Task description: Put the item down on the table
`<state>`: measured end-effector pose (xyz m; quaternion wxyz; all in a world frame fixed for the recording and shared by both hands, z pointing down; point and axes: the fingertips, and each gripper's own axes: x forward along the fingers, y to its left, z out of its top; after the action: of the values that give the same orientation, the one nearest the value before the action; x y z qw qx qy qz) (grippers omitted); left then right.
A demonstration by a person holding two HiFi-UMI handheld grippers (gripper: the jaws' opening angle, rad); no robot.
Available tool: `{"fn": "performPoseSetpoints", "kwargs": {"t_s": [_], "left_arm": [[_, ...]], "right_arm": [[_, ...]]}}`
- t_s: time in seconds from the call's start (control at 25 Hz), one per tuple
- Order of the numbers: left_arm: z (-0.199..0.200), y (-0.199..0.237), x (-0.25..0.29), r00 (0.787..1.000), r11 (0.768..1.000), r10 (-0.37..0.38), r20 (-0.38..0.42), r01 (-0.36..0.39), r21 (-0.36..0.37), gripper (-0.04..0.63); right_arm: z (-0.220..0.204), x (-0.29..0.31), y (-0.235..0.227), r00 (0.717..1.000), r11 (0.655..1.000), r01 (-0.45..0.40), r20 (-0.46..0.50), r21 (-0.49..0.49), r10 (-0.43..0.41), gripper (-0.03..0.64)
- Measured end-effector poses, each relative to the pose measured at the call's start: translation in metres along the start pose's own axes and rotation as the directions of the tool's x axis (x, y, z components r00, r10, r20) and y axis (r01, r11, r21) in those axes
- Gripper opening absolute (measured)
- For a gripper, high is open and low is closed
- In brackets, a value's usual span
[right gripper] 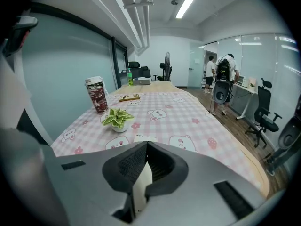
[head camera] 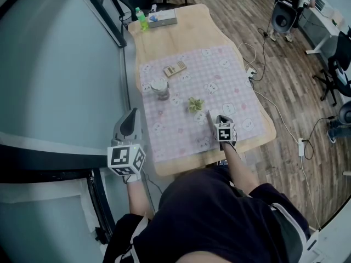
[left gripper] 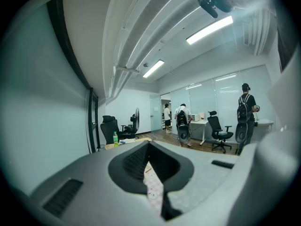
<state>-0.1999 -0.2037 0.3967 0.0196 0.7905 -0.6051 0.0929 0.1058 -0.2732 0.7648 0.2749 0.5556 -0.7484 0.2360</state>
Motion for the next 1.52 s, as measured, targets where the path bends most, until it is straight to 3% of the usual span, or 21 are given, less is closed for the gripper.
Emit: {"fn": "performPoseSetpoints", "kwargs": {"t_s": [0.28, 0.52, 0.64, 0.8, 0.92, 1.04, 1.2, 1.4, 1.52], "left_arm": [[0.0, 0.001, -0.002, 1.0, 1.0, 0.003, 0.003, -0.003, -0.001, -0.005], [0.001, 0.003, -0.002, 1.0, 1.0, 0.009, 0.01, -0.009, -0.017, -0.005], [0.002, 0.006, -0.002, 1.0, 0.999, 0.015, 0.021, -0.014, -0.05, -0.005], [0.003, 0.007, -0.003, 0.999, 0.998, 0.033, 0.021, -0.032, -0.045, -0.005], [0.005, 0.015, -0.006, 0.996, 0.996, 0.077, 0.033, -0.075, -0.054, -0.005], [0.005, 0.017, -0.008, 0.995, 0.994, 0.092, 0.041, -0.09, -0.055, -0.005], [0.009, 0.016, -0.007, 0.994, 0.995, 0.094, 0.05, -0.094, -0.017, -0.005], [0.012, 0.013, -0.007, 0.995, 0.996, 0.082, 0.055, -0.081, -0.022, -0.005], [0.017, 0.01, -0.006, 0.993, 0.997, 0.079, 0.083, -0.078, -0.014, -0.005]], "right_arm": [[0.022, -0.009, 0.002, 0.998, 1.0, 0.003, 0.066, -0.024, -0.001, 0.017], [0.109, -0.054, 0.011, 0.959, 1.0, -0.015, 0.282, -0.025, 0.021, 0.017], [0.174, -0.099, 0.019, 0.897, 0.999, -0.027, 0.44, -0.045, 0.044, 0.017], [0.254, -0.184, 0.036, 0.768, 0.992, -0.024, 0.633, -0.122, 0.096, 0.017], [0.295, -0.246, 0.053, 0.681, 0.982, -0.065, 0.711, -0.176, 0.173, 0.017], [0.315, -0.287, 0.062, 0.627, 0.974, -0.102, 0.746, -0.204, 0.222, 0.017], [0.325, -0.308, 0.066, 0.606, 0.968, -0.087, 0.759, -0.236, 0.239, 0.017], [0.319, -0.305, 0.061, 0.629, 0.967, -0.108, 0.738, -0.229, 0.245, 0.015], [0.324, -0.31, 0.058, 0.609, 0.966, -0.116, 0.752, -0.23, 0.252, 0.015]]}}
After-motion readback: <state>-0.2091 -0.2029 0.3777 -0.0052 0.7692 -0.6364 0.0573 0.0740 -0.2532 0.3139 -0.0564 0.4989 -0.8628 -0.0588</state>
